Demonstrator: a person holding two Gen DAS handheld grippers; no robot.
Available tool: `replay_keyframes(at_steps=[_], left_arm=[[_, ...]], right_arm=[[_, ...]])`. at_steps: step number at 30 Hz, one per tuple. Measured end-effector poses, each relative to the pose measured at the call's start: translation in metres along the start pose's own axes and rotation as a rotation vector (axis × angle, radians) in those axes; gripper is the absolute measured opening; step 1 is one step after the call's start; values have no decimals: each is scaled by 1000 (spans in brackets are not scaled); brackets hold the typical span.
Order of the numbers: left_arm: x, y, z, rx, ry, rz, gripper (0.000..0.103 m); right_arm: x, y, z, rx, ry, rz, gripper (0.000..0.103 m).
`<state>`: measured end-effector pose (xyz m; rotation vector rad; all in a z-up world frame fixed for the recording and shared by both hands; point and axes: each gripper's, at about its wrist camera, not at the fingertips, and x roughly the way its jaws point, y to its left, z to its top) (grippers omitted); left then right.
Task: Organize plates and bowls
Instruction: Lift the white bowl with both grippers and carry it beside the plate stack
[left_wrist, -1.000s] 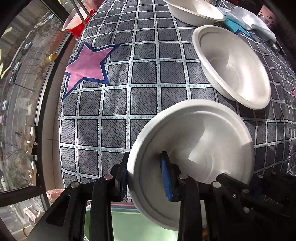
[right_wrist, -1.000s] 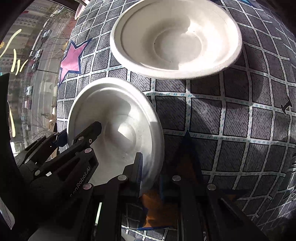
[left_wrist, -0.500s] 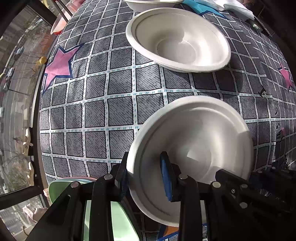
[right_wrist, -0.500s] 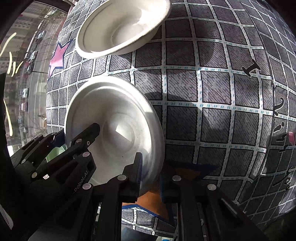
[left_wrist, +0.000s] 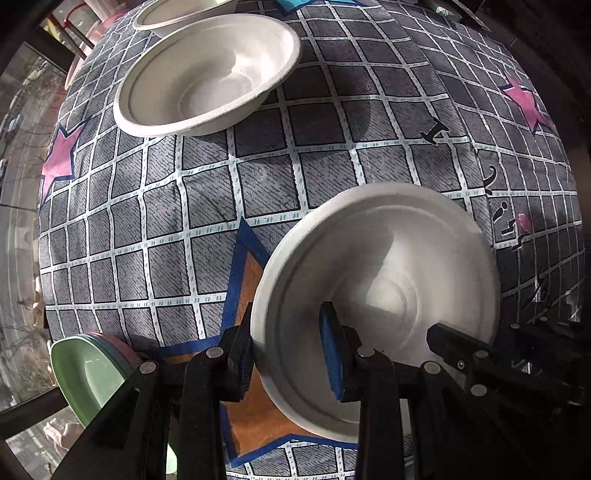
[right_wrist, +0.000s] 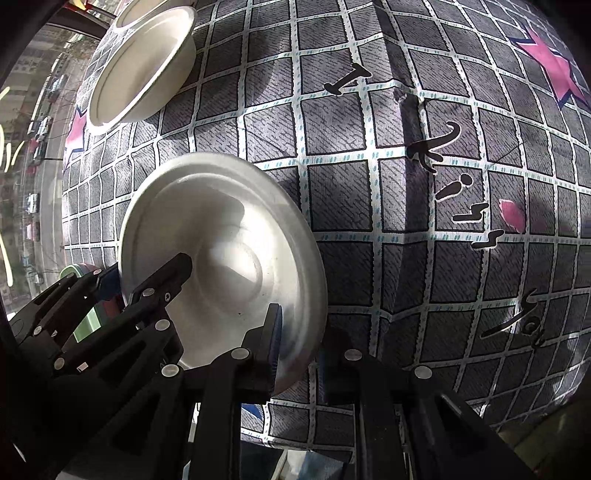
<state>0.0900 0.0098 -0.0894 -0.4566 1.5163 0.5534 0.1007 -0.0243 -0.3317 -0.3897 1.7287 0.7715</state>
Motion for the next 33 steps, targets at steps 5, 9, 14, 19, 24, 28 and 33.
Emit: replay_keyframes(at_steps=[5,9,14,19,24,28,33], left_arm=[[-7,-60,-3,47,2,-17,35],[-12,-97,-5,79,-7,-25,35],[-17,-140,-3,108,-10,-38,35],[-23,-188,5,134,-15,-40,35],[-24,-209,16,128,-23,-35,57],[-29,-200,23,111,-55,-5,78],[-35,-204,25,83,-54,-2,80]], right_arm=[[-12,-42,-9,37,-6,-16,18],[-21,-70,-16,60,-14,-28,18],[-39,-114,-28,80,-25,-42,18],[-45,-138,-34,94,-36,-52,18],[-46,-139,-39,99,-45,-49,18],[-61,-133,-32,104,-68,-71,18],[-86,-137,-21,128,-110,-111,58]])
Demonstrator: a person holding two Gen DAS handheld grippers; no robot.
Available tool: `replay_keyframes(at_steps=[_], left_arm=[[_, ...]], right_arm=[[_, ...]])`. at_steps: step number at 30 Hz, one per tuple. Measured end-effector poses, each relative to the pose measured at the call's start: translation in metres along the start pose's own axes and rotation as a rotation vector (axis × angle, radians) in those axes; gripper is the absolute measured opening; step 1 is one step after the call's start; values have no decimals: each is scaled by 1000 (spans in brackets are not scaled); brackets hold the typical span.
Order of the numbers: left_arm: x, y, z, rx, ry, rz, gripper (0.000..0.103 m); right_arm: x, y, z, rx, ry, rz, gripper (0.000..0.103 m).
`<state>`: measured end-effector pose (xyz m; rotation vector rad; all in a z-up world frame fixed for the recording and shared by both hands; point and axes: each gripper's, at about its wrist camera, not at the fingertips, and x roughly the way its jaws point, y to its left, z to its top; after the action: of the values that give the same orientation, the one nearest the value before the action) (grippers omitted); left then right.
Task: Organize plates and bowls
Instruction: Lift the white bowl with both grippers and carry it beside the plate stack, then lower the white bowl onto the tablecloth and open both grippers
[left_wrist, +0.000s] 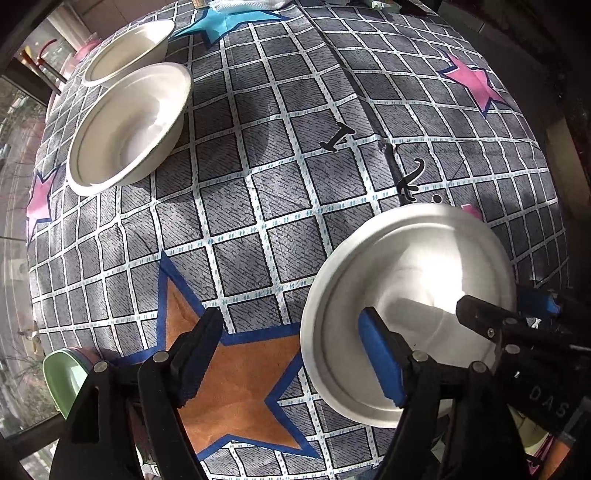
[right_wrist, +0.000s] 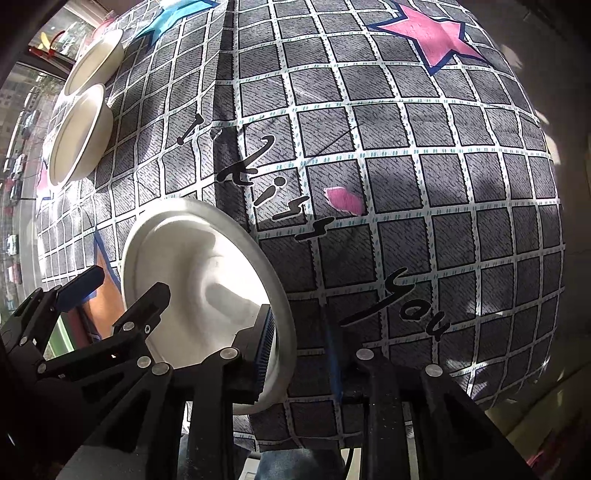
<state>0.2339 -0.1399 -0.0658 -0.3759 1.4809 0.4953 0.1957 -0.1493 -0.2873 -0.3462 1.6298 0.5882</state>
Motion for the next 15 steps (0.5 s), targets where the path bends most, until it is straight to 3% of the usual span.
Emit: replay_keyframes(at_steps=[1,6,9,15], left_arm=[[-1,5,-2,-7,-3,-2,80],[-8,9,-9,-47,6,-24,81],[-12,11,-14,-61,6,-27,81],[-28,29,-26,-87,-8,-50,81]], right_arm=[[-6,-2,1,5,-19,-13,69],[-26,-1,13,22,-69,-45,70],[-35,0,12,55,-100,-63,82],[-49,2,16,82,-124,-85,82]])
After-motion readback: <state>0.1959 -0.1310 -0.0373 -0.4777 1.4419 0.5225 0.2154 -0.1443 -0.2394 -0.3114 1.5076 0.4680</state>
